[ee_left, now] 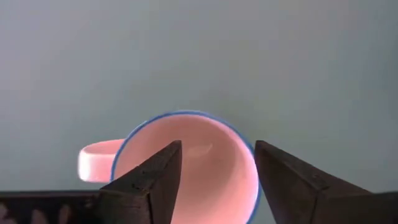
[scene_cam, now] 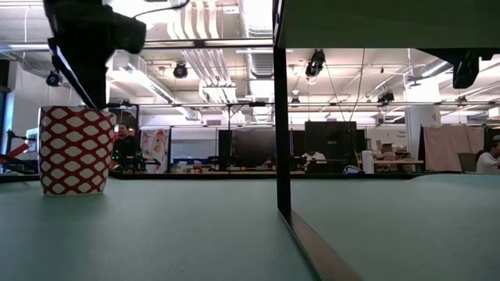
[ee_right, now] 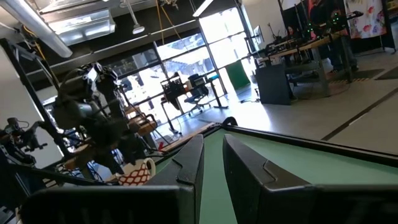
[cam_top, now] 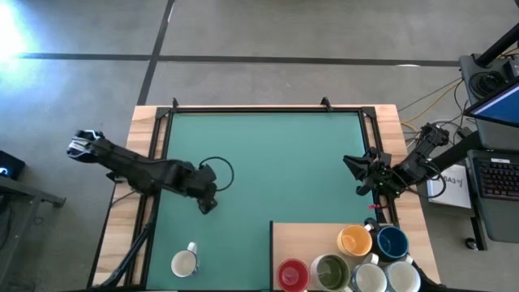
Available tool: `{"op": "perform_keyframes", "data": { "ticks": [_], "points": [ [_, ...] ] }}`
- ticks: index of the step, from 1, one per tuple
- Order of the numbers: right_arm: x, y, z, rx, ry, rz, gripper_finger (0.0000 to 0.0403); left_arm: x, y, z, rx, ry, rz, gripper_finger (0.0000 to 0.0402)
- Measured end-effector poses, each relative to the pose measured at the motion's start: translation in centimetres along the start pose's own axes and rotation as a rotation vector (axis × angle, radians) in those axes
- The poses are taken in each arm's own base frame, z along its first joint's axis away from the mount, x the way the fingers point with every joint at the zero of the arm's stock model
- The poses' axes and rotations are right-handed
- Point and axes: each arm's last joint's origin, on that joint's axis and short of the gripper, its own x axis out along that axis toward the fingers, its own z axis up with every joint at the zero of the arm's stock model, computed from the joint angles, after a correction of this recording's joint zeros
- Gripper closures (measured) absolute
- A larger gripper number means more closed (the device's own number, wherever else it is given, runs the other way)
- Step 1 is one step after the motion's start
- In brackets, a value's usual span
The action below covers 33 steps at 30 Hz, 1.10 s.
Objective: Place coffee mugs
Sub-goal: Put the red patterned mug on the shelf
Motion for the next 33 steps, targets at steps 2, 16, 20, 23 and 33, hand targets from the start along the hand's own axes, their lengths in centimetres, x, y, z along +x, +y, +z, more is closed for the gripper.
{"op": "perform_keyframes", "data": {
  "ticks": [2, 16, 20, 23, 33],
  "points": [
    [0.0, 0.0, 0.0, 0.000, 0.000, 0.000, 0.0353, 0.5, -0.2, 0.6, -0.013, -0.004, -0.002, 0.0213],
    [0.0, 0.0, 0.0, 0.000, 0.000, 0.000, 0.0353, 3.5, -2.0, 2.5, 0.051, 0.054, 0.065, 0.0239],
    [0.0, 0.0, 0.0, 0.000, 0.000, 0.000, 0.0353, 3.9, -2.9, 3.1, 0.122, 0.070, 0.060, 0.0291],
    [0.0, 0.0, 0.0, 0.000, 0.000, 0.000, 0.0353, 3.8, -3.5, 3.6, 0.150, 0.067, 0.051, 0.0347],
    [0.0, 0.0, 0.0, 0.000, 0.000, 0.001, 0.0353, 0.8, -3.9, 5.1, 0.225, 0.032, 0.096, 0.0400]
  ]
}}
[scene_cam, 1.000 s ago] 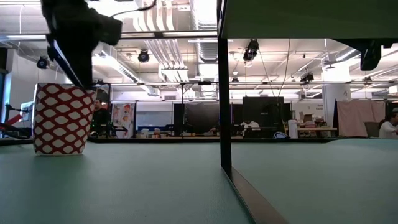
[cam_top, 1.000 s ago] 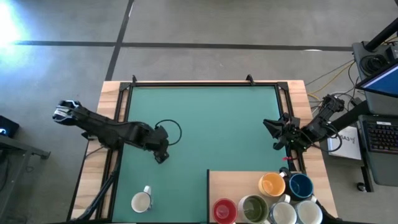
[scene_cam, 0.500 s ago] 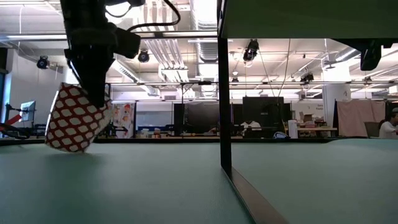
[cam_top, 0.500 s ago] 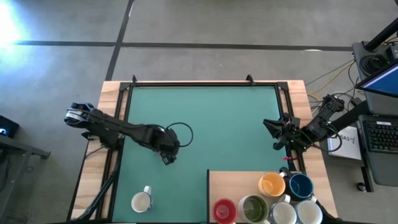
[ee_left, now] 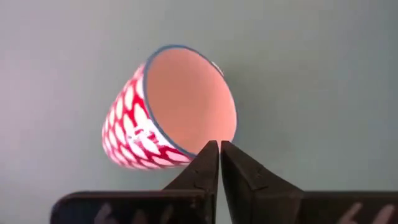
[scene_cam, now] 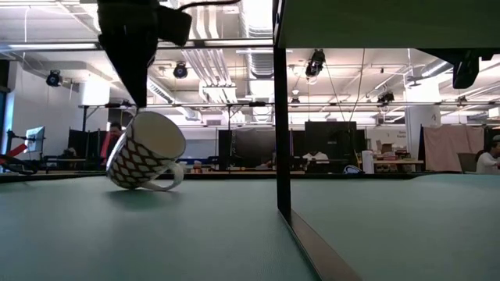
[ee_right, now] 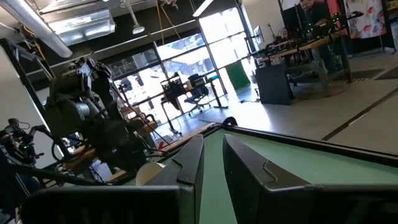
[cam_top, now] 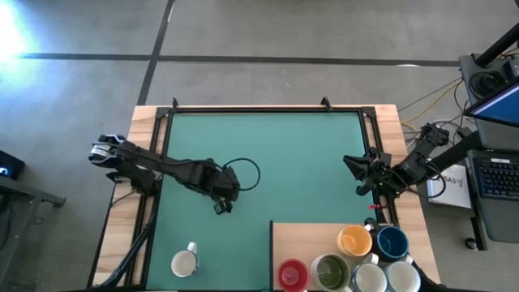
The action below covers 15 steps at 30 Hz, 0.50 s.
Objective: Place coffee mugs
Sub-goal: Put the red patterned mug on the shelf
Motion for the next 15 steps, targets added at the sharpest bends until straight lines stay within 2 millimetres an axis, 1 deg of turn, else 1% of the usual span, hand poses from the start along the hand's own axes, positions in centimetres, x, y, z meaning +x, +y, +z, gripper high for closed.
{"op": "perform_keyframes", "data": {
  "ticks": [6, 15],
  "points": [
    [0.00, 0.00, 0.00, 0.000, 0.000, 0.000, 0.0353, -1.20, 0.30, 0.62, 0.076, -0.005, 0.004, 0.0401],
    [0.00, 0.00, 0.00, 0.000, 0.000, 0.000, 0.0353, -1.30, 0.48, 0.88, 0.049, -0.025, 0.022, 0.0400]
  ]
}}
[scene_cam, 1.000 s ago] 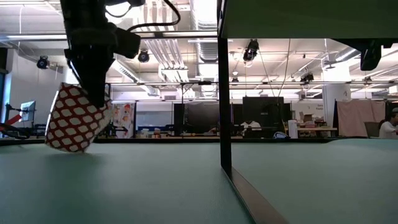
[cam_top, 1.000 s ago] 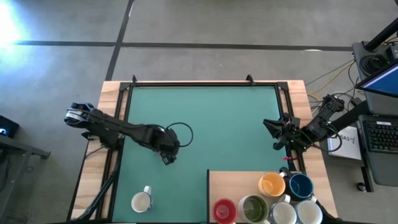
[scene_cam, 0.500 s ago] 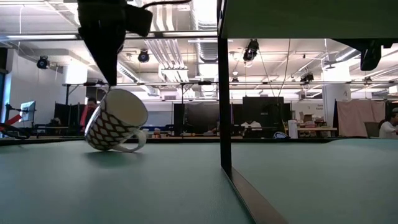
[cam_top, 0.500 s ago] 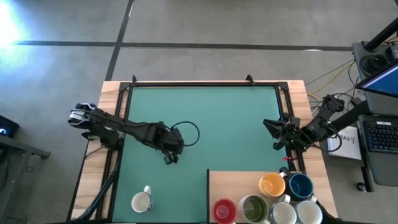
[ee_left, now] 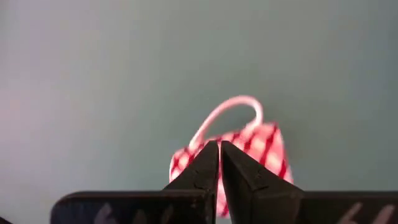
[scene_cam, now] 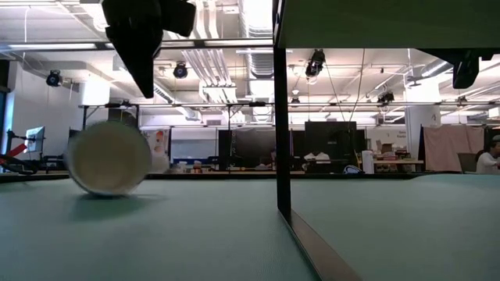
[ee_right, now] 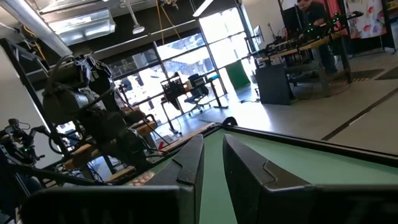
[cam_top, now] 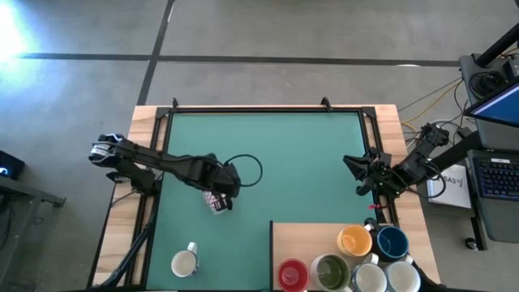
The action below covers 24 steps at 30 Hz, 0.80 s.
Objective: Place coffee mugs
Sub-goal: Put the red patterned mug on the shelf
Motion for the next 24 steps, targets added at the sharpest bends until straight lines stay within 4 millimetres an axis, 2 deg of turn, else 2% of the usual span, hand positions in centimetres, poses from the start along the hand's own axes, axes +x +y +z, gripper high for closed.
{"op": "perform_keyframes", "data": {
  "ticks": [6, 11, 18, 24],
  "points": [
    [0.0, 0.0, 0.0, 0.000, 0.000, 0.000, 0.0353, 0.0, -0.1, -0.1, -0.072, 0.010, -0.014, 0.0391],
    [0.0, 0.0, 0.0, 0.000, 0.000, 0.000, 0.0353, 0.0, -0.8, -0.4, -0.096, 0.053, -0.084, 0.0350],
    [0.0, 0.0, 0.0, 0.000, 0.000, 0.000, 0.0353, 1.5, -3.7, -1.0, -0.139, 0.107, -0.112, 0.0295],
    [0.0, 0.0, 0.0, 0.000, 0.000, 0.000, 0.0353, 2.4, -6.6, -1.1, -0.156, 0.121, -0.072, 0.0288]
  ]
}}
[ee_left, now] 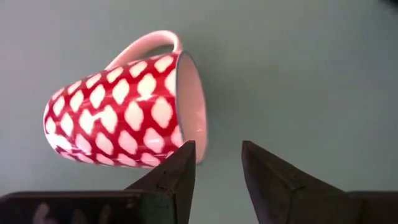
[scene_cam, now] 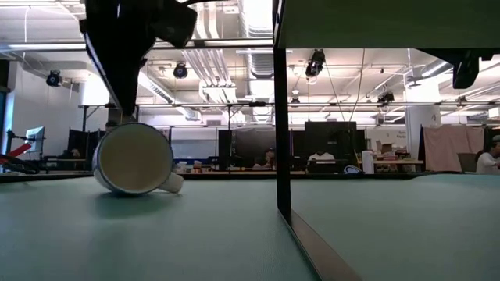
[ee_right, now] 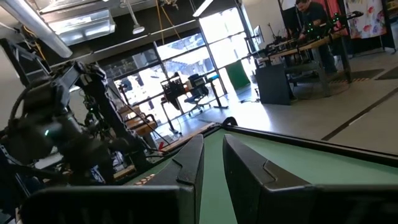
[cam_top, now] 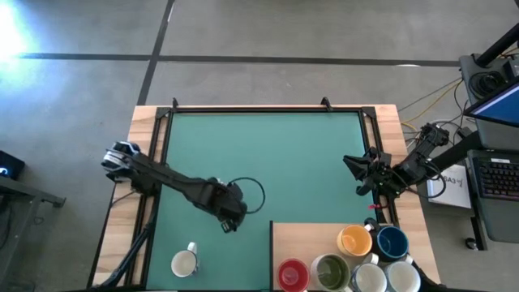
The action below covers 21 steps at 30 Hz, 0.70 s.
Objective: Place coffee mugs
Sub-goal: Put the red patterned mug on the shelf
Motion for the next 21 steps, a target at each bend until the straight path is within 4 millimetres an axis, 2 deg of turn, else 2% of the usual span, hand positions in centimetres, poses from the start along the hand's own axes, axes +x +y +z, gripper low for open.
{"op": "perform_keyframes", "data": {
  "ticks": [6, 13, 15, 21],
  "points": [
    [0.0, 0.0, 0.0, 0.000, 0.000, 0.000, 0.0353, 1.8, -2.2, 0.9, 0.090, 0.013, 0.222, 0.0287],
    [0.0, 0.0, 0.0, 0.000, 0.000, 0.000, 0.0353, 4.3, -4.6, 2.6, 0.058, 0.087, 0.522, 0.0287],
    [0.0, 0.0, 0.0, 0.000, 0.000, 0.000, 0.0353, 5.0, -5.2, 2.9, 0.037, 0.081, 0.545, 0.0287],
    [0.0, 0.0, 0.0, 0.000, 0.000, 0.000, 0.0353, 5.4, -6.3, 2.5, -0.018, 0.065, 0.538, 0.0287]
  ]
}}
